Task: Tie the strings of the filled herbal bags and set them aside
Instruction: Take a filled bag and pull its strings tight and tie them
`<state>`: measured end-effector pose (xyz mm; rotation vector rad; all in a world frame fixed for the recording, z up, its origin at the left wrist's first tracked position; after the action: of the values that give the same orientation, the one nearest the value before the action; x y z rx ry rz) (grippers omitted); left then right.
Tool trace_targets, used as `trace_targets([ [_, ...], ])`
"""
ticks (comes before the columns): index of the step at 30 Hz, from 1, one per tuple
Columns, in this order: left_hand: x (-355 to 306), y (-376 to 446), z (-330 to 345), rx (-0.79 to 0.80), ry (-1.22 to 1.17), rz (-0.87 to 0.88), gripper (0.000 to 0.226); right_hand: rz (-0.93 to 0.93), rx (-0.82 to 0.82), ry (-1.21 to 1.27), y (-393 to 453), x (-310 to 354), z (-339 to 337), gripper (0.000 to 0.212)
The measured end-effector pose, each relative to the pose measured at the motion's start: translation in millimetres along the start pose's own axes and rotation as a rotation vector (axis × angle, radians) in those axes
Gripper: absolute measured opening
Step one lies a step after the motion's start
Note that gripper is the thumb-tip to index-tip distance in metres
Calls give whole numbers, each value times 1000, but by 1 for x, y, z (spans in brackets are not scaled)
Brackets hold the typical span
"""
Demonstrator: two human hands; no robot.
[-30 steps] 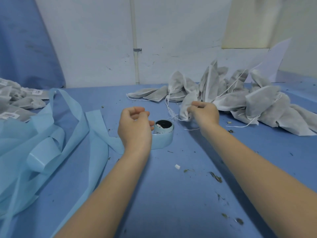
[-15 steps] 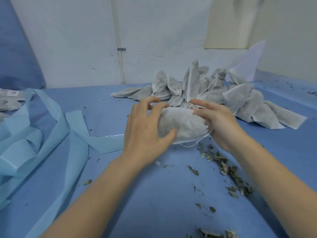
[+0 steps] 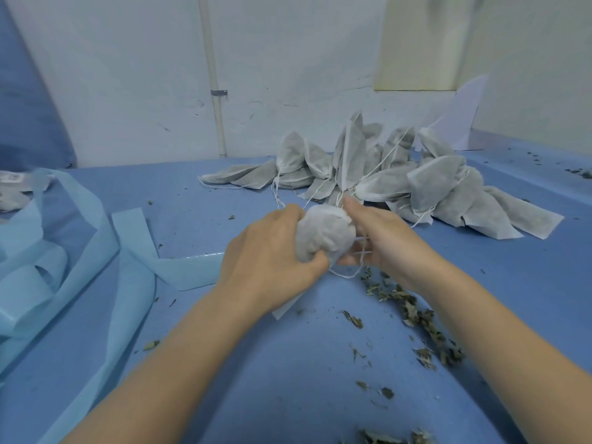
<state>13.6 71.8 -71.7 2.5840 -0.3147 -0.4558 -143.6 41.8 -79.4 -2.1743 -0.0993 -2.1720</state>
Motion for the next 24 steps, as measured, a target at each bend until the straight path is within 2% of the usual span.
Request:
trace_targets([
  [3,2,2,-4,40,41,-31,31,40,12,-150,-1,-2,3,47],
  [6,2,3,-6,130,119,-27,29,25,-13,-277,0,-4,7,46],
  [9,-1,3,-8,202,122,-29,30,-29,35,-365,-2,-7,11,51],
  [11,-4,2,-7,224,91,-26,43,-64,80,-344,-5,-8,15,52],
  [13,-5,1,-7,233,108,-24,49,-52,163,-212,-6,-8,19,49],
  [15,-3,2,-9,244,129,-58,46,-31,264,-109,-7,-9,20,40],
  [17,0,4,-13,247,134,-98,39,-53,332,-111,-7,-9,17,28],
  [20,1,4,-15,283,131,-88,38,-99,296,-105,-8,-8,15,14],
  [22,-1,2,-12,356,121,-79,52,-126,247,-126,-8,-10,15,12],
  [24,0,1,-9,361,137,-92,52,-145,238,-142,-9,-11,18,12],
])
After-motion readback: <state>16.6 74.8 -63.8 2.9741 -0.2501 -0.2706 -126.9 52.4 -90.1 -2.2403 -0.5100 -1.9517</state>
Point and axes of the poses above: each hand's wrist, its own y-axis towards the middle knuckle, its own z-axis out of the palm, x = y × z, the point moved 2 cm from there along y, towards the middle knuckle, and after that the axes turned 7 degrees about y, right-handed, at the moved point
